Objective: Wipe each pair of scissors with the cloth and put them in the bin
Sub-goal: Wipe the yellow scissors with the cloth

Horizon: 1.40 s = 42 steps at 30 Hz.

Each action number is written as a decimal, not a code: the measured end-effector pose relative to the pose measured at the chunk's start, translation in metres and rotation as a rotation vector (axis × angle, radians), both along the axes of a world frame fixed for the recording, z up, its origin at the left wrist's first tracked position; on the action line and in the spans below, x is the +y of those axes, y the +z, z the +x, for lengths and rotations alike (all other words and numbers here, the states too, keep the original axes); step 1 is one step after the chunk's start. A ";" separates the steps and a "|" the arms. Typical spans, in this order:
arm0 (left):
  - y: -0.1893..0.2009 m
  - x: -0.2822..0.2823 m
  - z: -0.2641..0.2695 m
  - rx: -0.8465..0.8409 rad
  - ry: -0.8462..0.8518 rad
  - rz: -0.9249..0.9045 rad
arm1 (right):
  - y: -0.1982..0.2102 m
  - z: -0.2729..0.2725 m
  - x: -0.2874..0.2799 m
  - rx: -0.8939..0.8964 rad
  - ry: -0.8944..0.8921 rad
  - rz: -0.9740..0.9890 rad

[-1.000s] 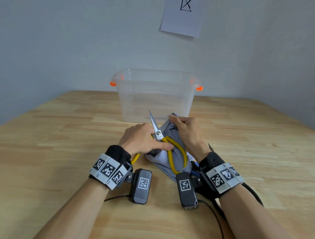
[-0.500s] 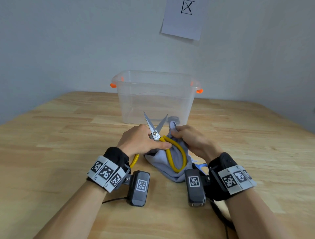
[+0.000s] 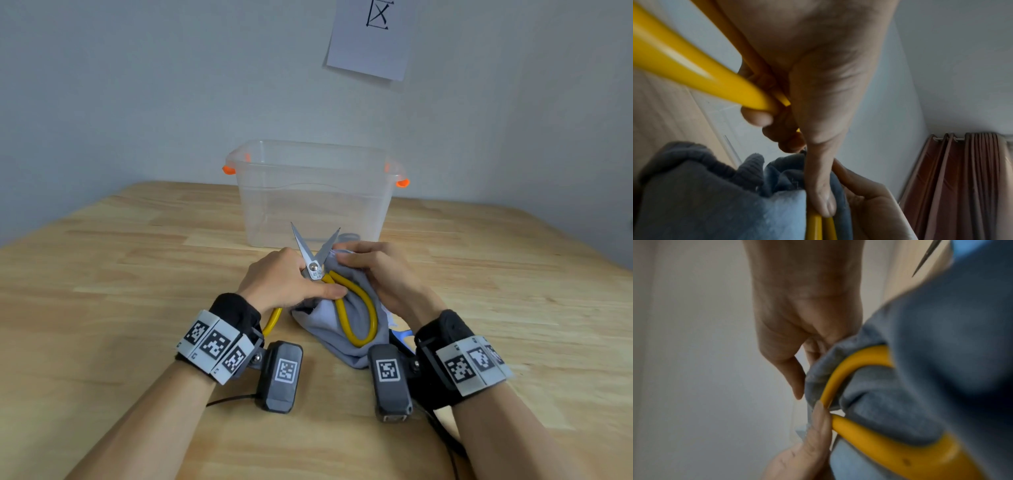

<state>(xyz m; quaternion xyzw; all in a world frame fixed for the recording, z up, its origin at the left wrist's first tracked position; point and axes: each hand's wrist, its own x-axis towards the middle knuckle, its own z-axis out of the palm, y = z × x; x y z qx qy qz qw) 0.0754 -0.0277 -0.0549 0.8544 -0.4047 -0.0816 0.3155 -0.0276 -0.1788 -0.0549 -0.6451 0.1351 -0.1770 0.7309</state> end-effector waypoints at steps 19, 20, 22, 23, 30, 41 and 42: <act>0.004 -0.001 -0.004 -0.073 -0.028 0.079 | -0.011 0.004 0.002 0.009 -0.041 -0.306; 0.003 -0.001 -0.005 -0.075 -0.031 0.081 | -0.012 0.005 0.001 0.030 -0.038 -0.318; 0.003 -0.001 -0.005 -0.076 -0.030 0.086 | -0.014 0.006 0.000 0.059 -0.018 -0.318; 0.003 -0.001 -0.005 -0.075 -0.028 0.086 | -0.016 0.007 -0.002 0.074 -0.002 -0.313; 0.003 -0.001 -0.005 -0.050 -0.034 0.060 | -0.014 0.006 -0.005 0.083 0.018 -0.403; 0.004 0.000 -0.003 -0.048 -0.025 0.068 | -0.015 -0.001 -0.015 0.044 0.148 -0.245; 0.005 0.000 -0.003 -0.058 -0.019 0.079 | -0.015 0.000 -0.013 0.044 0.138 -0.292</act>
